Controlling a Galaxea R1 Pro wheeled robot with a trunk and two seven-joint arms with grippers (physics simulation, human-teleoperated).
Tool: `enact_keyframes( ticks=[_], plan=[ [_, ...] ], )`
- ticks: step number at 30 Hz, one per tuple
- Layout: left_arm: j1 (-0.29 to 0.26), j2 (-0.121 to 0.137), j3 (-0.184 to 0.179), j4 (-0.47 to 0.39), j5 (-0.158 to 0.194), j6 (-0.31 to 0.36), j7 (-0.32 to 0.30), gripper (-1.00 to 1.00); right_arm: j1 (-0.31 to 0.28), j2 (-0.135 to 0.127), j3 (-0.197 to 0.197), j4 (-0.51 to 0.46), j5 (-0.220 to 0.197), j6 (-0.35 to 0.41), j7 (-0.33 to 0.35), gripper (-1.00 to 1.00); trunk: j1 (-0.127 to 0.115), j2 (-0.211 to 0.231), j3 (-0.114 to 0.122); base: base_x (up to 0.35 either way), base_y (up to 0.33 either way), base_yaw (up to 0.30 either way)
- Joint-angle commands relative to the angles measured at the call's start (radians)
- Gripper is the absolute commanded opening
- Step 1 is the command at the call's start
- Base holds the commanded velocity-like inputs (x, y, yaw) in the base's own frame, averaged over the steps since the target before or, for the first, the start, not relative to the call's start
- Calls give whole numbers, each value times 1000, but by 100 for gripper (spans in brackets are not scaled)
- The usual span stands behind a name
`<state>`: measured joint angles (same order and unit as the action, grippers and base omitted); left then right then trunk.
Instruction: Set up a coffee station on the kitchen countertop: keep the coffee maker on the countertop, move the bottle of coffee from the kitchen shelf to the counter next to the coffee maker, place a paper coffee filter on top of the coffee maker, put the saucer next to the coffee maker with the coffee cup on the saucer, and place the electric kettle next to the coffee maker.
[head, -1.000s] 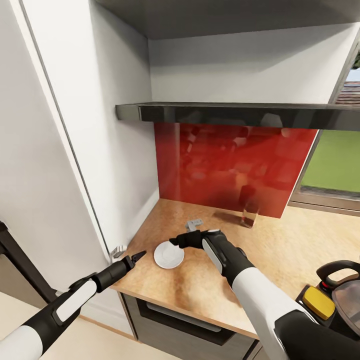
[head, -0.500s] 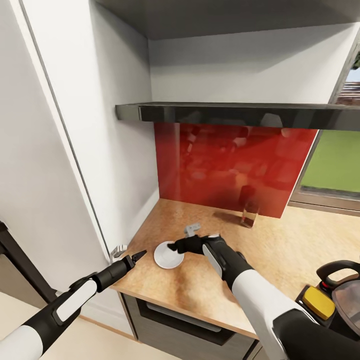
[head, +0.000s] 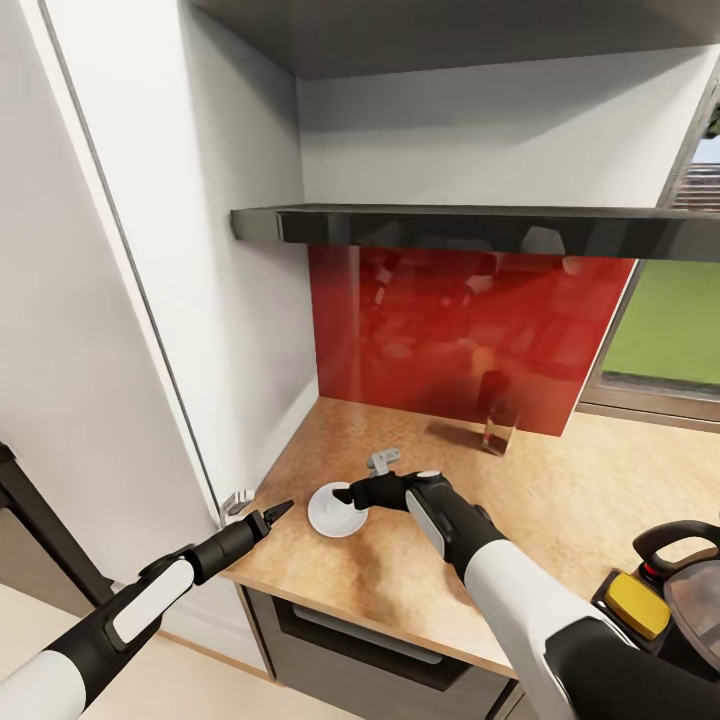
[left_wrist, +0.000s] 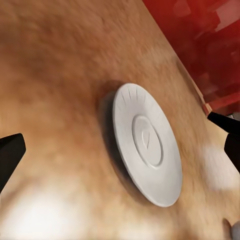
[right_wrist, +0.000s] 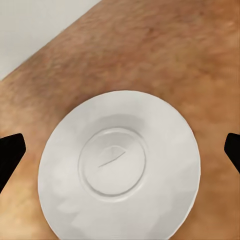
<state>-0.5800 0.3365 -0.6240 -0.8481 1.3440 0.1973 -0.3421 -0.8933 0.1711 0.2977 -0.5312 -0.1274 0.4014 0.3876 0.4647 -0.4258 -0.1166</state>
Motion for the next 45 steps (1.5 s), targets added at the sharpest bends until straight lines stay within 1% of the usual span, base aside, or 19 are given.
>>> enact_keyframes(
  ticks=[1,9,16,21,24,26,28,30,34,45],
  plan=[
    [-1,1,-3,0,11,4,-2,100,-1,-1,3,0,-10,7,-2,100,1,-2,-2,0,0,0],
    [-1,1,-3,0,11,4,-2,100,-1,0,4,29,-9,6,-1,100,1,-2,-2,0,0,0],
    [-1,1,-3,0,12,4,-2,100,-1,2,8,61,-9,-25,0,100,1,-2,-2,0,0,0],
    [-1,1,-3,0,12,4,-2,100,-1,2,9,73,-9,-29,0,100,1,-2,-2,0,0,0],
    [-1,1,-3,-1,12,4,-2,100,0,2,9,74,-9,-55,1,100,1,-2,-2,0,0,0],
    [-1,1,-3,-1,12,4,-2,100,0,2,8,84,-9,-79,40,100,1,-2,-2,0,0,0],
    [-1,1,-3,-2,12,4,-2,100,0,2,9,105,-8,-88,98,100,1,-2,-2,0,0,0],
    [-1,1,-3,-2,12,4,-2,100,1,2,9,118,-6,-93,138,100,1,-2,-2,0,0,0],
    [-1,1,-3,-4,12,4,-2,100,1,2,8,123,-4,-94,151,100,1,-2,-2,0,0,0],
    [-1,1,-3,-6,12,4,-2,100,1,1,8,128,-2,-94,152,100,1,-2,-2,0,0,0]
  ],
)
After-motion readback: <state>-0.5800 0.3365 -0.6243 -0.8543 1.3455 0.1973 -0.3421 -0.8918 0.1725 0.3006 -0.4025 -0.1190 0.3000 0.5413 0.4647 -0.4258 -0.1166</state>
